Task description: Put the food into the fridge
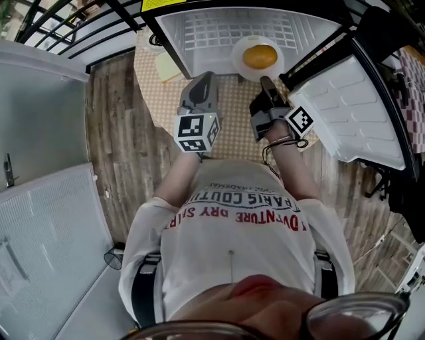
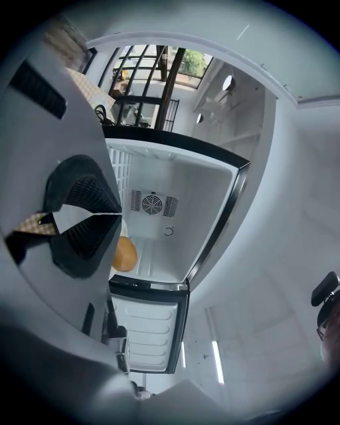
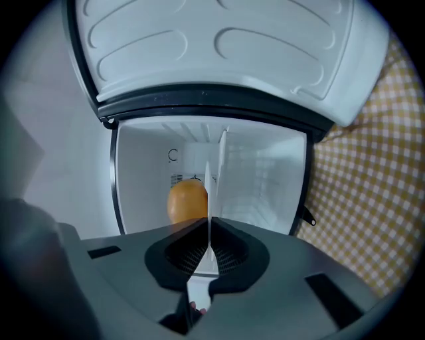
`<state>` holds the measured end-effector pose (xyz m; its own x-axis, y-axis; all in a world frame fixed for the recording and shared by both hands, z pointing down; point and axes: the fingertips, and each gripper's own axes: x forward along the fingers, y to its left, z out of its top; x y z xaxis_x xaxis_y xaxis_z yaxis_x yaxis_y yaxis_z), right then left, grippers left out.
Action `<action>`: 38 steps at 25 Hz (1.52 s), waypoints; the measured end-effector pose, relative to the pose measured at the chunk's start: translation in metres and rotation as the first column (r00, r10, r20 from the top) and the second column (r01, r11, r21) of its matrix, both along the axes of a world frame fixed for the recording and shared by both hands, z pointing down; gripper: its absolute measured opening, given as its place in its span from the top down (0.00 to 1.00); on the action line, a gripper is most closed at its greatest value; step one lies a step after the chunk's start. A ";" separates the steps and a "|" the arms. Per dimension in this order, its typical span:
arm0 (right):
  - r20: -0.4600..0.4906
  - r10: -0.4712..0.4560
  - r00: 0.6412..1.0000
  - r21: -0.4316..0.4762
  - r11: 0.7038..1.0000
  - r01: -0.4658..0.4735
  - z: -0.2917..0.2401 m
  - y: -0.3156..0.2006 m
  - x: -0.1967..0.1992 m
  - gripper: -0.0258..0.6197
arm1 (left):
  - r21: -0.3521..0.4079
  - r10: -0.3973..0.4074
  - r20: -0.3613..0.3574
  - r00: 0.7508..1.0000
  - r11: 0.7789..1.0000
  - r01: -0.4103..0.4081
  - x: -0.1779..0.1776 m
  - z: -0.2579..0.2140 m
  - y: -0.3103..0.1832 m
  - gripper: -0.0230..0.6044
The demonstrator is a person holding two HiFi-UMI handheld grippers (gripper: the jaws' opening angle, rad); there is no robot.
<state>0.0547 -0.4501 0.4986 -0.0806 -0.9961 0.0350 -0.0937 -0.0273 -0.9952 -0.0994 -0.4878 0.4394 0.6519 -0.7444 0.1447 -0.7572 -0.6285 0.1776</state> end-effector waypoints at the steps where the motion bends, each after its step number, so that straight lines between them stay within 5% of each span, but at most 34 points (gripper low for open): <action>1: -0.006 0.014 1.000 -0.007 1.000 -0.014 0.000 -0.006 0.001 0.91 | -0.005 0.013 -0.001 1.000 1.000 -0.013 0.000 0.002 -0.005 0.92; 14: -0.004 0.092 0.996 -0.048 0.995 -0.092 -0.001 -0.089 -0.002 0.91 | -0.061 0.100 -0.022 0.995 0.993 -0.101 0.005 0.021 -0.052 0.92; 28: 0.064 0.098 0.993 -0.117 0.989 -0.090 0.013 -0.119 -0.007 0.91 | -0.084 0.118 -0.023 0.993 0.989 -0.120 0.012 0.031 -0.064 0.92; 38: 0.034 0.052 0.998 -0.036 0.998 -0.051 -0.002 -0.129 -0.013 0.85 | -0.087 0.103 -0.016 0.995 0.991 -0.104 0.008 0.034 -0.061 0.92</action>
<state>0.0420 -0.5796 0.4961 -0.0307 -0.9972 0.0682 -0.0565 -0.0664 -0.9962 -0.0909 -0.5491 0.4731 0.7266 -0.6579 0.1980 -0.6866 -0.6850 0.2437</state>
